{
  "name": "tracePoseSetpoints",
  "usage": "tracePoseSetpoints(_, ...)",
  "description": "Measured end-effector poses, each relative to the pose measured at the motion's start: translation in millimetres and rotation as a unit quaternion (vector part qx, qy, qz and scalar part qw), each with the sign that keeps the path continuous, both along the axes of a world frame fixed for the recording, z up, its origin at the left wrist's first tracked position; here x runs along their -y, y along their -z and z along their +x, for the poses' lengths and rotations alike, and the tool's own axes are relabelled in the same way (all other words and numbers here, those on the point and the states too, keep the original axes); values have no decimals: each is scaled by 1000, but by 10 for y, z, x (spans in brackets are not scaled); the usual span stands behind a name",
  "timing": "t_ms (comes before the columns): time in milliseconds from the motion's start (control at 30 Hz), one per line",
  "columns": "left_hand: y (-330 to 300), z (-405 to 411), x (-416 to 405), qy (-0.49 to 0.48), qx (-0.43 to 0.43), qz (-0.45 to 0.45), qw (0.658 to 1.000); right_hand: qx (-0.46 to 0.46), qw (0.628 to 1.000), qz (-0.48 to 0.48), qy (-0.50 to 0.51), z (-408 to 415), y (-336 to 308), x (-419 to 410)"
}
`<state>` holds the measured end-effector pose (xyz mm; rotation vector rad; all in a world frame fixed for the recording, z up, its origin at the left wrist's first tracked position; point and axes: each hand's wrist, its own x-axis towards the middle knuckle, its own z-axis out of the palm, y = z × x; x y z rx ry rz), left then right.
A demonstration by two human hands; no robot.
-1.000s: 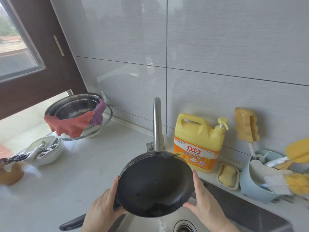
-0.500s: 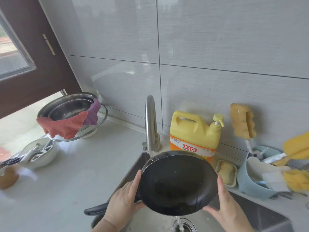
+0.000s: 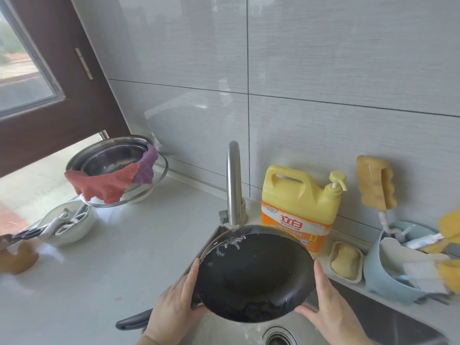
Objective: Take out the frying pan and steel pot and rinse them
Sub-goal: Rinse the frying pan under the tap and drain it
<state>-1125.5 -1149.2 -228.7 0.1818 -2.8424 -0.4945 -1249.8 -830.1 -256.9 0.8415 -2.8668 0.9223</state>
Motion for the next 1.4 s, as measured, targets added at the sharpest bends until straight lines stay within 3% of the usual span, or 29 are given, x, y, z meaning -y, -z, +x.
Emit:
tracePoseSetpoints(300,36,275,216,-78,21,2,997,-2,996,66,-61,14,-46,329)
tracePoseSetpoints(600,-8,337,254,-70,-38,-19,997,-37,995,33,-90,34,-23,442)
tracePoseSetpoints(800,-8,229,122,-39,-15,-31,999,-14,998,44,-48,61,-19,261)
tracePoseSetpoints(1000,-98,14,-130,24,-40,-39,998,-63,998,-7,-6,49,-83,-90)
tracePoseSetpoints(1400,-498,-336,-650,141,-194,-59,969,-121,986,-40,109,277,-655,-714)
